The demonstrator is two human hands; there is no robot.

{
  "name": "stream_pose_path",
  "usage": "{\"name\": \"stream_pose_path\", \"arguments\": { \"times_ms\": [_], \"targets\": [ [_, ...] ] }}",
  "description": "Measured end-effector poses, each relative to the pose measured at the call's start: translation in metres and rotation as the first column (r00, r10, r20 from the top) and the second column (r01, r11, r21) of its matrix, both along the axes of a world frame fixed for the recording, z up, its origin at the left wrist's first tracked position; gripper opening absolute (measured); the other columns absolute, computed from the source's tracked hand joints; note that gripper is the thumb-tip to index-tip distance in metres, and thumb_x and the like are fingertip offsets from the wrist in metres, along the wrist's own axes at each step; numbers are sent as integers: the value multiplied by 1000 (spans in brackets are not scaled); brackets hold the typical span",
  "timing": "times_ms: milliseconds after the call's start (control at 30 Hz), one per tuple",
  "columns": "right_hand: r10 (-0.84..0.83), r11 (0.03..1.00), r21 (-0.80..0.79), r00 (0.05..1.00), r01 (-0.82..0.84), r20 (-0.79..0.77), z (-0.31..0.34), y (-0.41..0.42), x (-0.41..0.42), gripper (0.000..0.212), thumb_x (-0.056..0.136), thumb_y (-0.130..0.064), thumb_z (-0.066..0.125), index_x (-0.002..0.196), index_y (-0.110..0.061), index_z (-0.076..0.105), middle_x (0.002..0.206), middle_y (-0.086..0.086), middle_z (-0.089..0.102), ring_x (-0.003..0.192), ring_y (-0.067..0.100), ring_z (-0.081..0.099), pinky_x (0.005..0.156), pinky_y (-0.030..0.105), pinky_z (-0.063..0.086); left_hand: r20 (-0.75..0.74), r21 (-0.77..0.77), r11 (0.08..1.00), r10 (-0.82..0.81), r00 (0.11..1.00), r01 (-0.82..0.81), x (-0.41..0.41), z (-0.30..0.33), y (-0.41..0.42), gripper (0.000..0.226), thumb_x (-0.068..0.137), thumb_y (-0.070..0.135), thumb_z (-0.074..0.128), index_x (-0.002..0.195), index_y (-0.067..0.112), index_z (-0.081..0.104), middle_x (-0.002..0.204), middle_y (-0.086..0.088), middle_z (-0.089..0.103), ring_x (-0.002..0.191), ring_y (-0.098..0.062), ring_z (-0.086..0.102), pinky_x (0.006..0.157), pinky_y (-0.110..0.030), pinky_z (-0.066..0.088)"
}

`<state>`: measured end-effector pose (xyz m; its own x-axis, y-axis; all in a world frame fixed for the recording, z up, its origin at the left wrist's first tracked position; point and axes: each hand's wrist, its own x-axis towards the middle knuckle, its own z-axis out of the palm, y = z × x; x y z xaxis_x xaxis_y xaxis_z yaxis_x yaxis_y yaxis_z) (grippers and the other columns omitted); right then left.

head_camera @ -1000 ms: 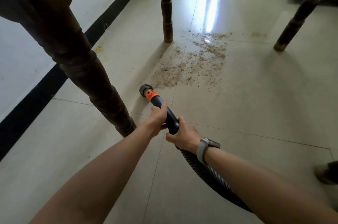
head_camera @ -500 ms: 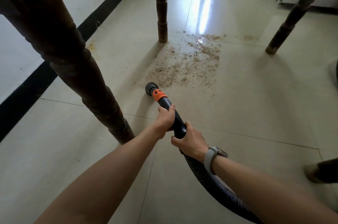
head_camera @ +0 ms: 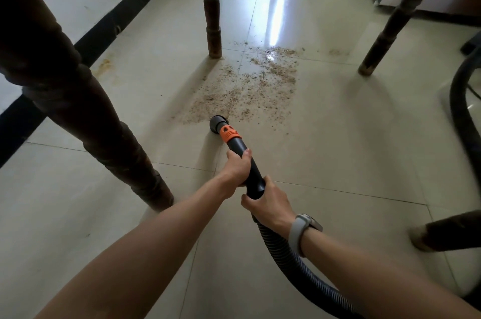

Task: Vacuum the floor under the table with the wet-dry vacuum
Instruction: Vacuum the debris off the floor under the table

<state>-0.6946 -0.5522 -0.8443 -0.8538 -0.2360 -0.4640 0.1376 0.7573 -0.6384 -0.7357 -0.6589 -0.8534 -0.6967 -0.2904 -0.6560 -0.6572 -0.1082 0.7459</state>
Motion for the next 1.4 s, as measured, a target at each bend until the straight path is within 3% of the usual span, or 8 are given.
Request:
{"name": "stream_pose_path", "arguments": {
  "times_ms": [233,400,600,733,933,1033,1233,1400],
  "targets": [
    [-90,996,15,996,90,7,0,20,4,37,82,-33,62,110,-16,46,94,4,62,83,25,64,70,32,51,3,20,995,-94,996,94,-6,2,23,46,101,32,35,139,10,22,130,-16,47,101,-27,53,78,-38,50],
    [-205,978,-34,976,208,73,2,38,10,33,85,-30,62,109,-17,44,87,1,60,65,15,60,52,23,44,-9,5,983,-183,983,183,-8,4,48,44,101,31,36,138,9,25,128,-17,48,102,-28,53,78,-37,49],
    [-377,913,-99,910,396,172,0,56,27,28,86,-28,61,105,-18,42,85,4,63,64,17,63,55,26,47,-8,-67,931,-361,933,359,-5,1,78,44,101,32,36,137,8,27,116,-13,49,97,-25,51,77,-37,47],
    [-451,868,-132,872,478,192,-2,60,41,28,86,-29,60,105,-19,41,87,4,64,68,19,65,59,27,49,12,-126,875,-469,883,467,-1,-1,88,46,101,33,37,137,8,27,125,-18,51,106,-30,55,82,-39,50],
    [-522,796,-205,817,570,245,-5,62,50,24,88,-27,60,101,-20,40,78,-1,60,60,9,59,48,20,41,24,-118,791,-601,799,600,-1,0,95,49,100,35,39,141,11,25,128,-18,50,113,-33,54,89,-43,51],
    [-537,772,-228,801,593,265,-10,63,42,31,85,-29,64,106,-17,44,86,5,64,71,18,65,60,28,50,6,-110,781,-618,786,615,-6,2,96,47,100,32,39,140,11,27,127,-17,50,113,-32,54,89,-43,51],
    [-525,754,-284,804,592,279,-15,65,21,34,83,-25,65,108,-14,46,82,6,64,70,22,66,69,39,56,-23,-103,816,-573,819,568,-18,6,94,48,100,28,41,143,12,26,134,-15,48,118,-31,51,97,-43,47],
    [-481,814,-228,840,534,252,-14,67,29,30,84,-24,64,107,-16,46,82,1,62,68,15,63,64,31,53,9,-43,845,-533,846,533,-11,3,90,46,100,28,41,141,12,28,125,-14,51,107,-27,55,81,-36,51]
  ]
}}
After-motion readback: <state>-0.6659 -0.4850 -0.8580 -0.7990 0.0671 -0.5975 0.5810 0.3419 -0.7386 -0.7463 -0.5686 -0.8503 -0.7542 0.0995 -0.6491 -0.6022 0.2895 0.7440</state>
